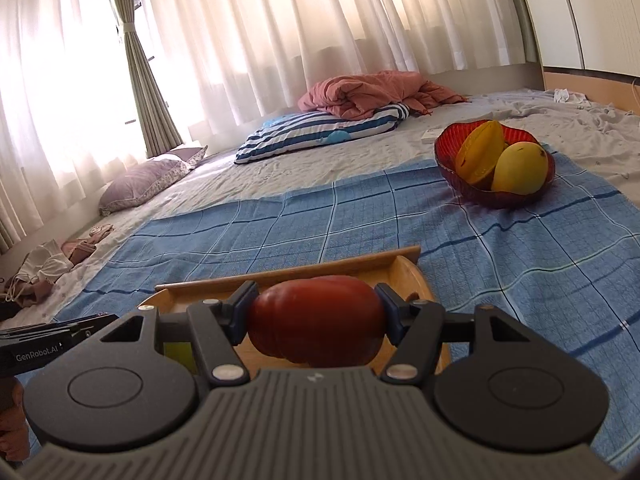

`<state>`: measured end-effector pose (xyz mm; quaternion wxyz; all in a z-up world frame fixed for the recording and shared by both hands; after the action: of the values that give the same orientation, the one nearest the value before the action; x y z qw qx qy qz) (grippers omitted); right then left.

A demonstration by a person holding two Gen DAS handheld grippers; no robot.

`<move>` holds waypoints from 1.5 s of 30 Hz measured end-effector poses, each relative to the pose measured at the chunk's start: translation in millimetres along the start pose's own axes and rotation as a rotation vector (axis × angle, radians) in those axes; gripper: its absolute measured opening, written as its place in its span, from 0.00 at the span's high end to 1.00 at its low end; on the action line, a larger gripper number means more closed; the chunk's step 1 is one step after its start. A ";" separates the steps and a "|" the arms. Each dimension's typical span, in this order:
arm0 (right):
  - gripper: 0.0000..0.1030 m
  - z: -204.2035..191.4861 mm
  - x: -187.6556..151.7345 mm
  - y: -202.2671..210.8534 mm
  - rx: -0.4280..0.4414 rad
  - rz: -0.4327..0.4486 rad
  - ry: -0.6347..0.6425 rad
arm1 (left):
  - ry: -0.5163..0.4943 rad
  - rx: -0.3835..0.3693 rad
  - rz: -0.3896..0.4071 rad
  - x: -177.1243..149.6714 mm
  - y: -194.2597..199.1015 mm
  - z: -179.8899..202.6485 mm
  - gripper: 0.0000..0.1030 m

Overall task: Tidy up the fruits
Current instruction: 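Carry the tomato over the tray with the right tool while the left tool carries the date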

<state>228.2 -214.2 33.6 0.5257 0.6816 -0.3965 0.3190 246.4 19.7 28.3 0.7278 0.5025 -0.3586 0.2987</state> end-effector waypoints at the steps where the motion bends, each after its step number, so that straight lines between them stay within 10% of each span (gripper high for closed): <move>1: 0.37 -1.5 4.7 -9.4 0.002 -0.013 -0.002 | 0.015 -0.002 -0.014 5.4 -10.3 -1.9 0.73; 17: 0.37 -19.3 0.3 -129.8 -0.075 -0.238 0.078 | 0.068 0.007 -0.166 14.5 -117.1 -0.9 0.73; 45: 0.36 -32.9 -8.4 -169.0 -0.132 -0.390 0.198 | 0.100 0.007 -0.274 -2.3 -148.0 -12.2 0.73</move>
<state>371.6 -158.2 -43.9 0.6574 0.6747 -0.2237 0.2502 365.4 -15.7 -53.0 0.7770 0.5337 -0.2490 0.2223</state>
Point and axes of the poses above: each gripper's, at about its wrist camera, not at the fingertips, and y roughly against the way its jaws point, z to its right, x to its top, the point moved 10 cm from there along -y, roughly the way its jaws point, and after that the axes turned 5 degrees about -x, right-handed, at the moved point
